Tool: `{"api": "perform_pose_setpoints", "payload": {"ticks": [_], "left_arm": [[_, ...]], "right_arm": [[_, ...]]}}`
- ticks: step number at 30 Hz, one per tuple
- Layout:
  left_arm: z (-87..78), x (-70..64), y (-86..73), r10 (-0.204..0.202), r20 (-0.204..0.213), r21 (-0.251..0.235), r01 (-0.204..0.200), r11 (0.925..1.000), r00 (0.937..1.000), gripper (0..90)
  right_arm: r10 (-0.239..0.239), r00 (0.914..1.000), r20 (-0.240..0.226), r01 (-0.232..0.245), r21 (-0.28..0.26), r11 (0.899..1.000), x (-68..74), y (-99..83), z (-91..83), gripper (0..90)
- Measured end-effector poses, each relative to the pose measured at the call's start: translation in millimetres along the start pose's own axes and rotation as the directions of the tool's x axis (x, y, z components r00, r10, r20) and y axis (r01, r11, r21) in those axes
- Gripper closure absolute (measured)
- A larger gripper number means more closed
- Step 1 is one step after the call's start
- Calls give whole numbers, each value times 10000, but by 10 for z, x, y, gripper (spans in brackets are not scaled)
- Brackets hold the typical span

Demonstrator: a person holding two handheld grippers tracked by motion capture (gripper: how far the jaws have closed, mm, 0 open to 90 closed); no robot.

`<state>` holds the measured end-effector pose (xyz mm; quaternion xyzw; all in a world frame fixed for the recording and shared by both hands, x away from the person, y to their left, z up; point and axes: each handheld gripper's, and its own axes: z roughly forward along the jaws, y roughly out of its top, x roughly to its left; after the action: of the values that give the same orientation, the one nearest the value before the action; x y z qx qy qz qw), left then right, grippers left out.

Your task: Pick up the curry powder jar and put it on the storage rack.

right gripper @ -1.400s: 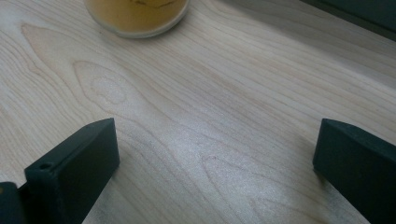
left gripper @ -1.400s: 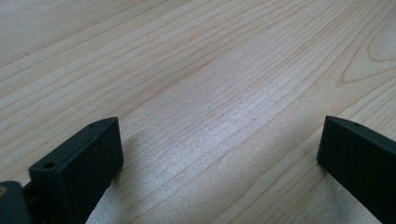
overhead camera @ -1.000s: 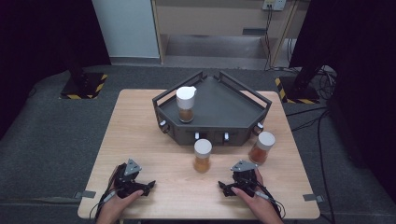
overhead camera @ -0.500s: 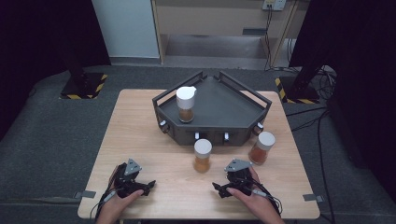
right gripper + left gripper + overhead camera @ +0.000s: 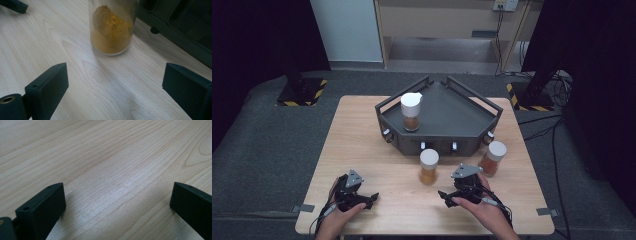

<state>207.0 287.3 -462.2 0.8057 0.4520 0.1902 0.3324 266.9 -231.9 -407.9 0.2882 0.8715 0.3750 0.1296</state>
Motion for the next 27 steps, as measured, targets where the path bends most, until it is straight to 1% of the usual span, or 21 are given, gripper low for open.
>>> {"api": "perform_pose_setpoints", "payload": {"ticks": [4,9,14,20,24,27], "left_arm": [[0,-3,0,-12,-10,-1,12,10000,10000,0],[0,-3,1,-8,-11,3,8,10000,10000,0],[0,-3,1,-8,-11,2,8,10000,10000,0],[0,-3,1,-11,-14,1,11,10000,10000,0],[0,-4,1,-10,-15,3,10,10000,10000,0],[0,-3,1,-10,-14,5,10,10000,10000,0]], "right_arm": [[2,10000,-3,-2,27,10000,10,48,-18,72],[-36,9999,118,36,1,10000,11,92,-46,78],[63,10000,74,-62,-159,9999,-20,131,-61,86],[20,10000,6,-20,-284,9996,-35,197,-54,91],[-70,10000,-18,70,-276,9996,-38,256,-38,93],[-39,10000,-75,36,-361,9993,-44,297,-24,93]]}}
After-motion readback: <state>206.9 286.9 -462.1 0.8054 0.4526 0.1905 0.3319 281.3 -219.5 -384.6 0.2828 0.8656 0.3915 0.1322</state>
